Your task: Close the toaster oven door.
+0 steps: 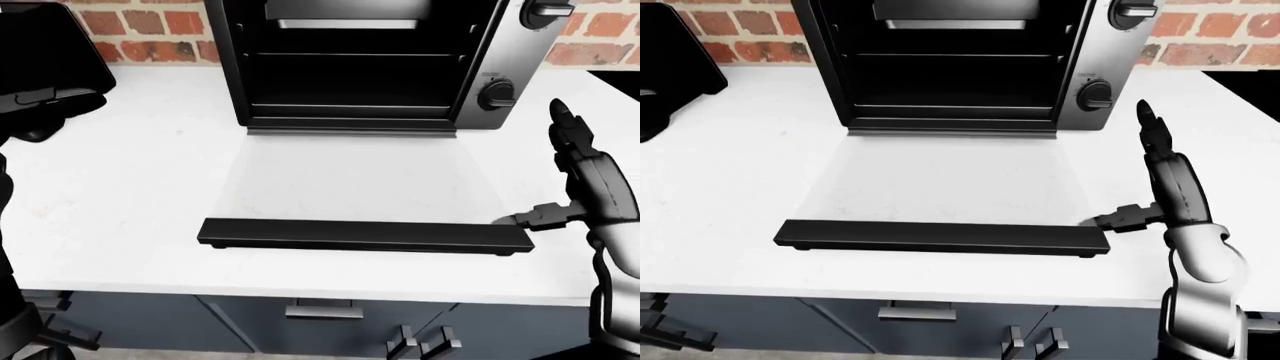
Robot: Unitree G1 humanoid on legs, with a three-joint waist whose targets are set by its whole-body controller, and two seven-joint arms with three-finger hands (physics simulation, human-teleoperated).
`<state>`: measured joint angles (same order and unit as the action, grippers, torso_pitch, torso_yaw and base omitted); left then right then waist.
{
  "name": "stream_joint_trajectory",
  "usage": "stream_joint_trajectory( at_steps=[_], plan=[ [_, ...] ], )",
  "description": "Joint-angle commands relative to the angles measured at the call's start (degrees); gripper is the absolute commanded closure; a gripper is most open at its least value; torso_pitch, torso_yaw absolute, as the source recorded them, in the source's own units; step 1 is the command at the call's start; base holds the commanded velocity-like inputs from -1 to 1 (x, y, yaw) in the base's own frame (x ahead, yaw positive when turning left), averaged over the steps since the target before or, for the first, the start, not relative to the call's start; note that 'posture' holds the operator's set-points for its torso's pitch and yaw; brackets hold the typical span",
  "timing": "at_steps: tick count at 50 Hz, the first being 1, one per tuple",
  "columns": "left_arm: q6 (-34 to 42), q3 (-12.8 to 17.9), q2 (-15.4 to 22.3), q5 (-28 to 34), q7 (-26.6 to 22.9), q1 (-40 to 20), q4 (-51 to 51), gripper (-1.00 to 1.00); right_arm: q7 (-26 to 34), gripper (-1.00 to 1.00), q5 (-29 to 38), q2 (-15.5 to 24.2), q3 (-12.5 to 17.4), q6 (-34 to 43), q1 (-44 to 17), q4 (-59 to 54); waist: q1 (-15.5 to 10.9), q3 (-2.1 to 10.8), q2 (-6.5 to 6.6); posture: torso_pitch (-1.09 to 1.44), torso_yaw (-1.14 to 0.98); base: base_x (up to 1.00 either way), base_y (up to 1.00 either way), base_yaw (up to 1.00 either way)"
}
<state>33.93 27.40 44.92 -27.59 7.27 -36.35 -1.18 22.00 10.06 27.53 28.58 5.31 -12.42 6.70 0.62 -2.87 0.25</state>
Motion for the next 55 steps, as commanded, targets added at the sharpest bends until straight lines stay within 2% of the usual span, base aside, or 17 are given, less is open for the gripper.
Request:
stream_joint_trajectory(
  at_steps=[1,16,25,39,55],
  plan=[
    [-1.72,0.90,1.30,0.07,-0.05,-1.48,-1.68,-1.00,-0.69,-1.00,-0.11,0.78,0.66,-1.10,-1.18,2.19,-0.01,1.24,0.12,0.00,0.00,0.00,0.00,0.00],
    [-1.65,0.92,1.31,0.04,0.01,-1.45,-1.77,-1.00,0.01,-1.00,-0.22,-1.83,-0.57,1.49,-0.24,6.48,0.06,1.33,0.22,0.00,0.00,0.00,0.00,0.00],
    [-1.51,0.94,1.44,-0.05,0.08,-1.63,-1.74,-1.00,-0.06,-1.00,-4.39,-1.41,-0.41,11.63,-3.50,13.02,0.17,1.30,0.42,0.00,0.00,0.00,0.00,0.00],
    [-1.79,0.97,1.26,0.03,0.04,-1.32,-1.72,-1.00,-1.22,-1.00,-6.06,-1.06,-0.90,15.87,-4.82,17.22,0.51,1.11,0.64,0.00,0.00,0.00,0.00,0.00],
    [-1.81,1.04,1.15,0.13,-0.02,-1.10,-1.91,-1.00,-8.24,-1.00,-13.35,-0.63,-0.53,31.67,-8.74,23.00,0.61,0.99,0.85,0.00,0.00,0.00,0.00,0.00]
  ],
)
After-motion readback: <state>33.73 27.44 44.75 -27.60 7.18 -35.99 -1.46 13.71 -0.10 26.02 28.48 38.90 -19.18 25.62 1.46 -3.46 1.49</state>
